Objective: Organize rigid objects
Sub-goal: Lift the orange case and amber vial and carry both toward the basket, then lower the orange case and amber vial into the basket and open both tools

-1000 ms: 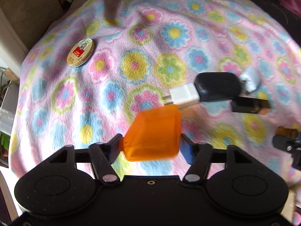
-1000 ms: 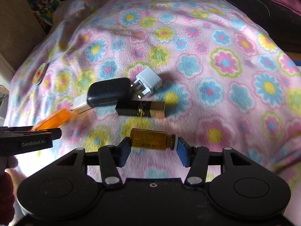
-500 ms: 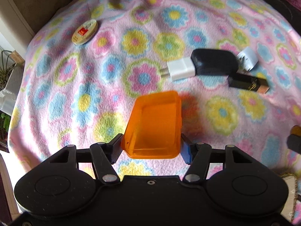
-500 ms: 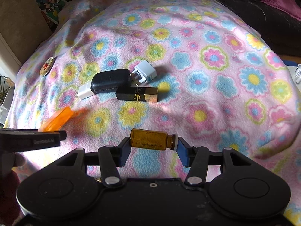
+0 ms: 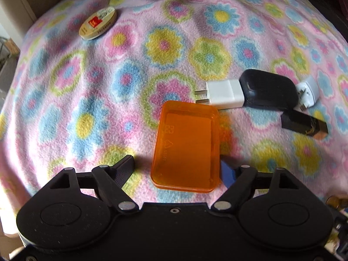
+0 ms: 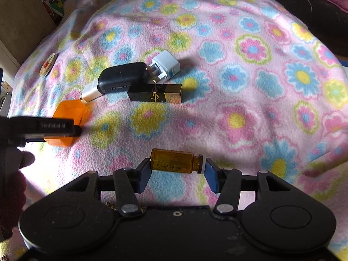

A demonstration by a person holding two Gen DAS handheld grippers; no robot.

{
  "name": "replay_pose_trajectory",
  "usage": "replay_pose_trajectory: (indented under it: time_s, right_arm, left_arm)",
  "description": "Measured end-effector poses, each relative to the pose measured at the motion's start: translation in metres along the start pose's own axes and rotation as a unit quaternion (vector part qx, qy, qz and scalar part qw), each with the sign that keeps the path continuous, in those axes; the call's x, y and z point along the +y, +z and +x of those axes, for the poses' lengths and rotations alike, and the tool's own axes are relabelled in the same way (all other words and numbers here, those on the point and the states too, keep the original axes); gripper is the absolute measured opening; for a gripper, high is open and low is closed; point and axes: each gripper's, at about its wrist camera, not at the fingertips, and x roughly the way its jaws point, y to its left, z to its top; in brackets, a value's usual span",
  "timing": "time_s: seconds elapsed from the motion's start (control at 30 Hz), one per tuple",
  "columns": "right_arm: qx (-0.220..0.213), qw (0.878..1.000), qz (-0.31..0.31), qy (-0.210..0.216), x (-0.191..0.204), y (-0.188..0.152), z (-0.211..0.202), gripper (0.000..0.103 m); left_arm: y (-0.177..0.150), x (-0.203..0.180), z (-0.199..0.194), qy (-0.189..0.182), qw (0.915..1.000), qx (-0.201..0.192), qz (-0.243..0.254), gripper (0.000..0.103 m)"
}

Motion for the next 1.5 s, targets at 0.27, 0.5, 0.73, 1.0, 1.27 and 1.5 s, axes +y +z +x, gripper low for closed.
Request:
replay_pose_trajectory:
  time_s: [0.27, 0.5, 0.73, 1.0, 1.27, 1.5]
  right_arm:
    - [0.007, 1.0, 0.001, 0.003, 0.0, 0.002, 0.005, 0.052]
    - [-0.012, 1.0, -0.008, 0.014, 0.006, -0.001, -0.019, 0.052]
    - [-0.02, 0.999, -0.012, 0.03, 0.01, -0.024, -0.053, 0.052]
    - [0.016, 0.999, -0.015, 0.028, 0.006, -0.066, -0.071, 0.052]
    - [0.055, 0.998, -0.03, 0.007, 0.006, -0.108, -0.08, 0.052]
    - [0.087, 0.995, -0.045, -0.003, 0.009, -0.124, -0.079, 0.052]
  left_arm:
    - [0.004, 0.006, -0.011, -0.014, 0.9996, -0.01, -0.021, 0.056]
    - [-0.012, 0.0, -0.05, -0.025, 0.9993, -0.013, -0.025, 0.056]
    - [-0.054, -0.006, -0.093, -0.052, 0.998, -0.022, -0.028, 0.056]
    - [-0.111, -0.02, -0.114, -0.059, 0.9981, -0.002, -0.019, 0.056]
    - [-0.158, -0.029, -0.117, -0.049, 0.9984, 0.028, -0.005, 0.056]
    - [-0.176, -0.03, -0.112, -0.027, 0.999, 0.037, -0.002, 0.056]
